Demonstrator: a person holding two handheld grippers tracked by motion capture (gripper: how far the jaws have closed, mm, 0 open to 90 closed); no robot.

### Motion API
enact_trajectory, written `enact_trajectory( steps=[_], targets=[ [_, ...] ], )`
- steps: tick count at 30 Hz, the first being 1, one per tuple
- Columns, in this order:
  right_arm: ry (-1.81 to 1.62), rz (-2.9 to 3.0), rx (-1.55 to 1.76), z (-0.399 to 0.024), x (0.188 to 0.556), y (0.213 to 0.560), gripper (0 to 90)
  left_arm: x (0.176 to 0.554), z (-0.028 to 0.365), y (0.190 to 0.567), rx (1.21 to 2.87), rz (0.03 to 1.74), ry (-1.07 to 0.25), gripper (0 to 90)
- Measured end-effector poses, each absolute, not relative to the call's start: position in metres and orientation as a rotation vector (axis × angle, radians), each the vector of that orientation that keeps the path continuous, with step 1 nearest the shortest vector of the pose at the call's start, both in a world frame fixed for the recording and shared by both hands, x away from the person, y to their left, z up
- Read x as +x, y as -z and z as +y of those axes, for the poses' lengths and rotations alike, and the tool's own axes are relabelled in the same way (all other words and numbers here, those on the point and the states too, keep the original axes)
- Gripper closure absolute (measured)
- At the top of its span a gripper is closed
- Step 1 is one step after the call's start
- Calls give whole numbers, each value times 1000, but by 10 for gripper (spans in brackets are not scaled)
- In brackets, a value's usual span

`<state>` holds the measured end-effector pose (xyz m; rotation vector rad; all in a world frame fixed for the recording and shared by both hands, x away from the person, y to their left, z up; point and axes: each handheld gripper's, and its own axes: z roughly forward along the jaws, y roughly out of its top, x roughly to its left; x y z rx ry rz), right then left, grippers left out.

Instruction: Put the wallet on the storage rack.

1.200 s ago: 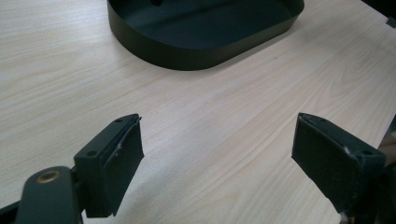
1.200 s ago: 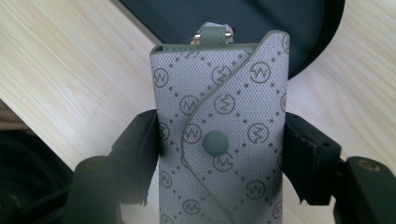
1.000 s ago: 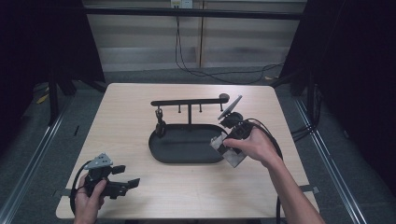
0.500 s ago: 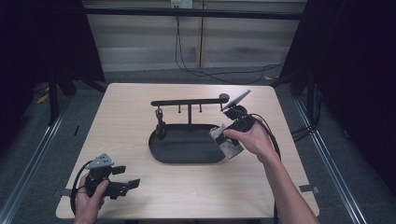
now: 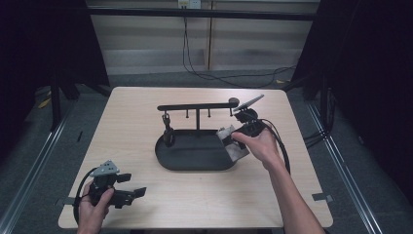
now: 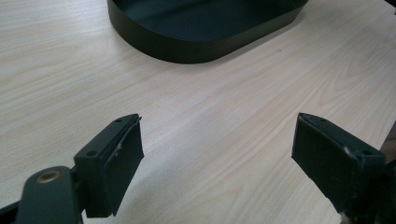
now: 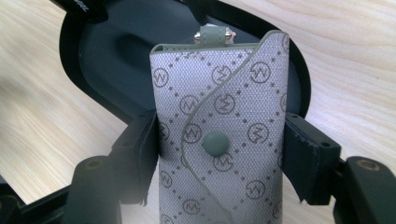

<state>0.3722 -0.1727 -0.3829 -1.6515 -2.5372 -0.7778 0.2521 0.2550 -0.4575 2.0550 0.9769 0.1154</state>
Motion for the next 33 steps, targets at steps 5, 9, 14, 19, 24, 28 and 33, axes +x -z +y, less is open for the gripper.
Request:
enact_trajectory(
  steps=[5,9,14,19,24,28,33],
  targets=[
    [808,-2502,-1695,-178,373,391,337,252,255,458,2058,986,-130,161],
    [812,-2461,-1719,-181,375,399,337,252,254,458,2058,985,-134,161],
    [856,-2421,-1737,-184,379,409,336,252,254,457,2055,983,-133,161],
    [883,-2362,-1763,-184,382,416,337,252,254,458,2060,980,-130,161],
    [895,-2321,-1775,-181,386,432,337,252,255,457,2050,985,-129,161],
    [926,-2288,-1800,-179,390,438,336,252,255,457,2049,980,-124,161],
    [925,-2268,-1810,-174,395,443,336,251,255,457,2052,973,-123,161]
  ],
)
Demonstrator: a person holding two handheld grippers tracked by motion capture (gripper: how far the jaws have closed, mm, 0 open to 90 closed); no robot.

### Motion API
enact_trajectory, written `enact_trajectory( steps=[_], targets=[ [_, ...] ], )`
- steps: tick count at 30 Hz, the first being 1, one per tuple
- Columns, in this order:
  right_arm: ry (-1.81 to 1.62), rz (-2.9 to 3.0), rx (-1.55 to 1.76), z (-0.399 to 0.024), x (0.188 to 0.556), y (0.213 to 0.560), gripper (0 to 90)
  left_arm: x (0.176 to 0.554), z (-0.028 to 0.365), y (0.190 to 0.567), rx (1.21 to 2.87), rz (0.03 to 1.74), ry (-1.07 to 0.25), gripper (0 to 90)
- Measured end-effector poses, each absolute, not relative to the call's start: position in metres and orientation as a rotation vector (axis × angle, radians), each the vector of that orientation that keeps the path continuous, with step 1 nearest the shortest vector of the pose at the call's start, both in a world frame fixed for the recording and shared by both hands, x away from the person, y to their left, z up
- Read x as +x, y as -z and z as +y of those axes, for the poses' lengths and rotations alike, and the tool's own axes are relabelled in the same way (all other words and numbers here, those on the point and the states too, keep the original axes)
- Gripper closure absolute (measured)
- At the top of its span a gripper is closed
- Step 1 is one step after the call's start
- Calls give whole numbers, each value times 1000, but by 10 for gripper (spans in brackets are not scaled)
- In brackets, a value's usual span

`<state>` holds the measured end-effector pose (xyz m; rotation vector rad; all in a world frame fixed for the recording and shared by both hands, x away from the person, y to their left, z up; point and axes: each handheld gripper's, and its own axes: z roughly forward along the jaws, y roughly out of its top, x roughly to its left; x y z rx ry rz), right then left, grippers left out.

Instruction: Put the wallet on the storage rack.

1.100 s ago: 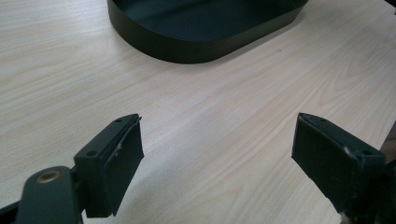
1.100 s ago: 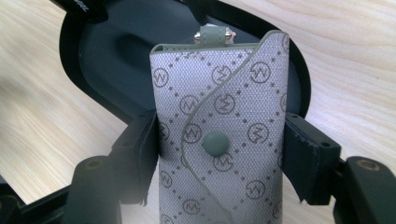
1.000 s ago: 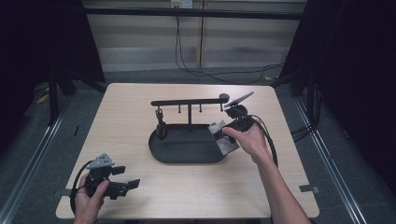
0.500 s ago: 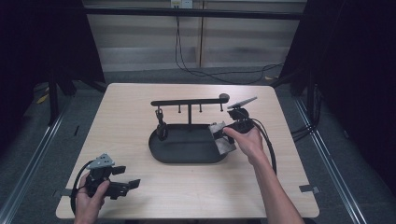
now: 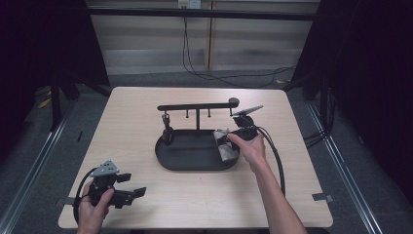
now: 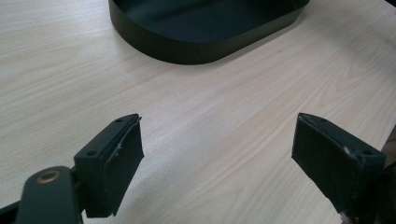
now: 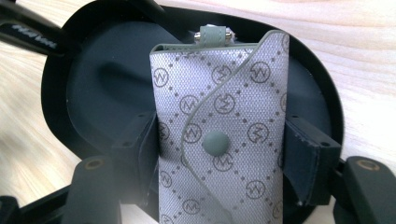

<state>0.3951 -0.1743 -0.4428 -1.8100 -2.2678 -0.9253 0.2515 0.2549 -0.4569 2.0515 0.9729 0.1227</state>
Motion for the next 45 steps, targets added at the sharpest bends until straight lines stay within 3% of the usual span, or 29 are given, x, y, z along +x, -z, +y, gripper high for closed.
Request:
enact_trajectory(
  steps=[28,45],
  targets=[
    [805,-2305,-1844,-162,405,473,308,251,256,456,2047,973,-121,161],
    [1044,-2354,-1815,-178,390,444,270,250,255,456,2021,960,-131,162]
  ],
)
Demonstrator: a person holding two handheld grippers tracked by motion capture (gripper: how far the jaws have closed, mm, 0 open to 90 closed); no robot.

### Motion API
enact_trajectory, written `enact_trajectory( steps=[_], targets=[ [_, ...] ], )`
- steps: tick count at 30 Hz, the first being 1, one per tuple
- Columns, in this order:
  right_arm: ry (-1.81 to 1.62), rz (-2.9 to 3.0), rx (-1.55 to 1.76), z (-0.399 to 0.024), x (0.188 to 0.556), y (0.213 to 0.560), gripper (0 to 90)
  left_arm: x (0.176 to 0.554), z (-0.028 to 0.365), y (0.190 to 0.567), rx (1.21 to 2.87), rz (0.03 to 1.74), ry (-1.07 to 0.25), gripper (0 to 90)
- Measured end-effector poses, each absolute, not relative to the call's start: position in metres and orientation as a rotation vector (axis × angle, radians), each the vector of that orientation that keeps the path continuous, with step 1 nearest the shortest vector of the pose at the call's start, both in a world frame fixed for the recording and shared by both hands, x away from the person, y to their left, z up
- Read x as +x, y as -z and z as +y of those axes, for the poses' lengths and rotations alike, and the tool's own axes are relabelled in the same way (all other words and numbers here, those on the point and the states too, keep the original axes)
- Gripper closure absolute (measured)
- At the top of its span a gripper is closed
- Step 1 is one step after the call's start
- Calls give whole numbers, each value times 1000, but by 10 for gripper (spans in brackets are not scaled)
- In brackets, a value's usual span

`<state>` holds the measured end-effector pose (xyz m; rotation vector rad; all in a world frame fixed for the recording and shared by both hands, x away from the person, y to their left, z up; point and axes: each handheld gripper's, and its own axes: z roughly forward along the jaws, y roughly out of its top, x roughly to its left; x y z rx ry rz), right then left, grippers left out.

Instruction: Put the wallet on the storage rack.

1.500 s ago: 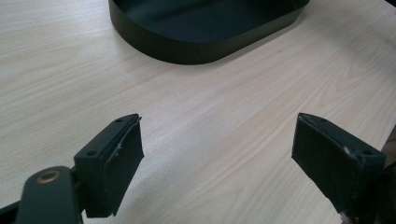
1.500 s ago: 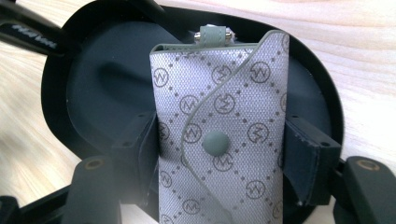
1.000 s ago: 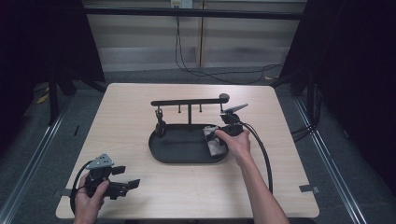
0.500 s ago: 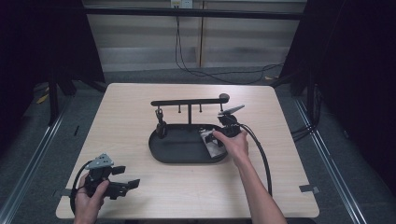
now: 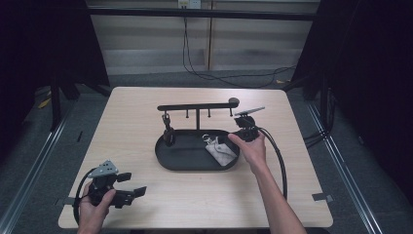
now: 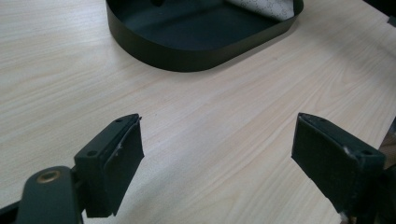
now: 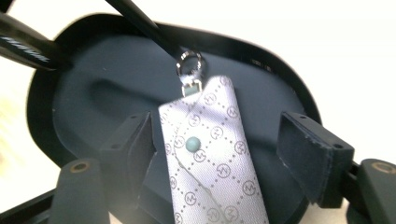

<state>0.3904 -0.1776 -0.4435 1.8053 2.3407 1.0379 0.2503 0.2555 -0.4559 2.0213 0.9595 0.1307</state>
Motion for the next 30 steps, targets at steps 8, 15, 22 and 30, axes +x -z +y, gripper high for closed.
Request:
enact_trajectory(
  steps=[8,15,22,30],
  targets=[
    [-1083,2305,1738,-192,374,444,230,252,258,457,1996,976,-112,164],
    [-1099,2291,1686,-202,357,440,173,252,257,457,1994,983,-120,164],
    [-1106,2273,1638,-213,341,435,145,253,257,457,1990,995,-116,166],
    [-1112,2249,1625,-226,323,436,146,254,257,459,1997,1007,-116,168]
  ],
)
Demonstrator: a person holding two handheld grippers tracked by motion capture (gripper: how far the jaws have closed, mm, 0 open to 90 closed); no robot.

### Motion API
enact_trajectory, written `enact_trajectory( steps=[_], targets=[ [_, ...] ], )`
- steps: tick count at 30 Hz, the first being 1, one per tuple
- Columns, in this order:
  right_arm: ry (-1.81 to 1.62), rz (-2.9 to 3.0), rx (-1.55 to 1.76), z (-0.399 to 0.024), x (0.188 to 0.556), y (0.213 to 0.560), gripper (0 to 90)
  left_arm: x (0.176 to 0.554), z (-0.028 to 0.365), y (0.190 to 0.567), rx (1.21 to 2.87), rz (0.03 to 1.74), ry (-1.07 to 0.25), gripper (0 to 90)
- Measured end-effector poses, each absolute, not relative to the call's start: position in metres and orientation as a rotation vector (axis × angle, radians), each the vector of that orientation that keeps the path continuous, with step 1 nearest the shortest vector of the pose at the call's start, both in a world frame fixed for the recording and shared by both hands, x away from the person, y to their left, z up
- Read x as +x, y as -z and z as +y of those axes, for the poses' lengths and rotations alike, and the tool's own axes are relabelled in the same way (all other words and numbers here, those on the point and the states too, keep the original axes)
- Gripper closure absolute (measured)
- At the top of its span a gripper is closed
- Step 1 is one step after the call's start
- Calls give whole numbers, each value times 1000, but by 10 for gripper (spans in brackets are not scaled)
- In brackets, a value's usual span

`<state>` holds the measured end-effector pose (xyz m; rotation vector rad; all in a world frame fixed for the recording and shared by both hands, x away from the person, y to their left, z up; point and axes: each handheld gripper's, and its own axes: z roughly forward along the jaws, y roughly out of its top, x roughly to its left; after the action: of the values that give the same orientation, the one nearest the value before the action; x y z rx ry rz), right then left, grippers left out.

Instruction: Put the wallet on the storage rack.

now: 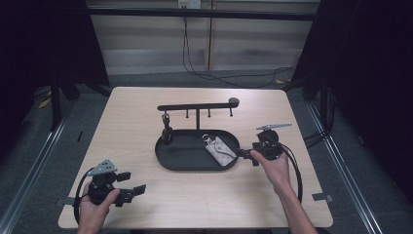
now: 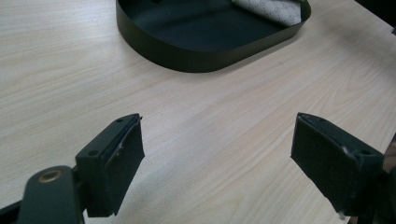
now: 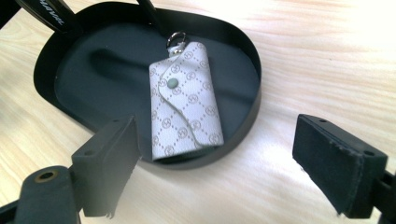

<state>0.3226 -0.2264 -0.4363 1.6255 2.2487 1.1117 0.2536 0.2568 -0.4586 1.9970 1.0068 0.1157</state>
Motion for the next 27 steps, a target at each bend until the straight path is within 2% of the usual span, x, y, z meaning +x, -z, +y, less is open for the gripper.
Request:
enact_trajectory(
  steps=[27],
  targets=[
    [-1062,2188,1594,-265,252,447,163,252,257,458,1999,1009,-118,171]
  ],
)
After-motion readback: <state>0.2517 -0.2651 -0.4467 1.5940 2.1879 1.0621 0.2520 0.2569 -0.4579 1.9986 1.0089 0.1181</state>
